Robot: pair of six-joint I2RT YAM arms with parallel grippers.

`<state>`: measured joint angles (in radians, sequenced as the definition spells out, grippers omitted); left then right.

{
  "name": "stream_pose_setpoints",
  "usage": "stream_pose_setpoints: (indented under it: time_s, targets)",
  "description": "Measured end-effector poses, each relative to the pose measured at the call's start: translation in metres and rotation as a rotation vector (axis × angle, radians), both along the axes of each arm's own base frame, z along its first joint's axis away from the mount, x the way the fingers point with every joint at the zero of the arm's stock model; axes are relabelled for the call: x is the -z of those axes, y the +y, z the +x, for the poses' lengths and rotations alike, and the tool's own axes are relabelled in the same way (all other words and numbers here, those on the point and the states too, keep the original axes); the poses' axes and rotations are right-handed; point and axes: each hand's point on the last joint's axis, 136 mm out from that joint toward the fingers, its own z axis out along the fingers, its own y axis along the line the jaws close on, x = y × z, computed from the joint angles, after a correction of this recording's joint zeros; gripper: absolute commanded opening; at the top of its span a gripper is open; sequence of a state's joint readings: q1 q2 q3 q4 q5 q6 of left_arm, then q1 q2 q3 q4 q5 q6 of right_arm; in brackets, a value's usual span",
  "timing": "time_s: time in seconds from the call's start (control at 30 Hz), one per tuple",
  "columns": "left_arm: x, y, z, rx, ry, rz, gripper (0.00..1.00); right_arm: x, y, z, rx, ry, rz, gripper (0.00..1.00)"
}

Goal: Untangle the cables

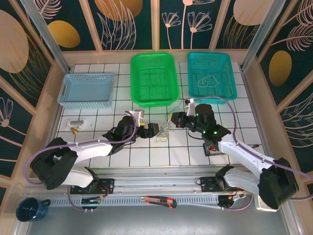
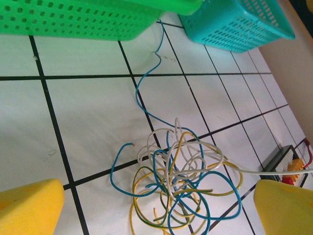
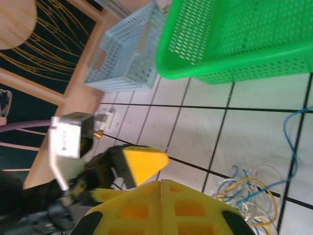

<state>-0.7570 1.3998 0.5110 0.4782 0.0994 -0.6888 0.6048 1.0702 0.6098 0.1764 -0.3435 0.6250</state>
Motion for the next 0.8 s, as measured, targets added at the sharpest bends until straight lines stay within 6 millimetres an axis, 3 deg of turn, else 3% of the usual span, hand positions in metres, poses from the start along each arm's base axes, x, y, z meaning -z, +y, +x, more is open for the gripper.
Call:
stream_pose_setpoints:
  time_s: [0.2, 0.47, 0.67, 0.8]
  targets:
    - [0.000, -0.008, 0.005, 0.026, -0.009, 0.008, 0.99, -0.033, 0.008, -0.003, -0.024, -0.052, 0.053, 0.00]
    - [0.006, -0.007, 0.004, 0.047, -0.032, 0.049, 0.99, -0.053, 0.013, -0.002, -0.035, -0.075, 0.084, 0.00]
    - [0.014, 0.008, -0.008, 0.060, -0.057, 0.087, 0.99, -0.072, 0.015, 0.000, -0.037, -0.111, 0.109, 0.00]
    - [0.002, 0.011, -0.015, 0.088, -0.112, 0.069, 0.99, -0.071, 0.017, 0.002, -0.037, -0.106, 0.105, 0.00]
